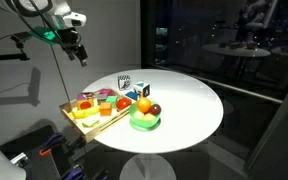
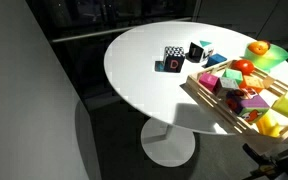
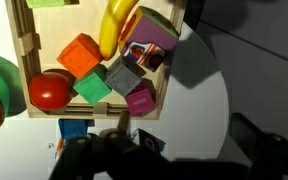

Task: Remove the orange plushy cube from the crate and put it on the table

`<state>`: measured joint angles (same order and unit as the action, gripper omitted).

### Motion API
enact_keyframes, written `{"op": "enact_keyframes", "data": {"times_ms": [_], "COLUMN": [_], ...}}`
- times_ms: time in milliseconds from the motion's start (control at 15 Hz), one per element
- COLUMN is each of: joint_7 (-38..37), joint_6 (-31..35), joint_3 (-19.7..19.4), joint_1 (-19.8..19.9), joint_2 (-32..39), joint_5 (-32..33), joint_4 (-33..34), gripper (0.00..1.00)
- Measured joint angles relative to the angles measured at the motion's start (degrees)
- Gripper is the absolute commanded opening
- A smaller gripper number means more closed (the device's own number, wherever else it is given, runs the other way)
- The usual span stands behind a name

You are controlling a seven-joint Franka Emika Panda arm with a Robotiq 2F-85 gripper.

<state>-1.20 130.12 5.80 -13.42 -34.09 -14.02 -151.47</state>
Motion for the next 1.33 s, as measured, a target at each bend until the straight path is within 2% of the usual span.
{"op": "enact_keyframes", "data": {"times_ms": [667, 1067, 1333], "joint_7": [0.0, -0.35, 1.69], "joint_6": [-0.01, -1.95, -1.73], "joint_3": [0.73, 3.6, 4.02], "joint_1": [0.03, 0.52, 0.52], "joint_2": [0.7, 5.52, 9.75], "joint_5": [0.3, 6.57, 9.91], "joint_4": [-0.01, 0.48, 0.57], "gripper": [1.0, 1.0, 1.0]}}
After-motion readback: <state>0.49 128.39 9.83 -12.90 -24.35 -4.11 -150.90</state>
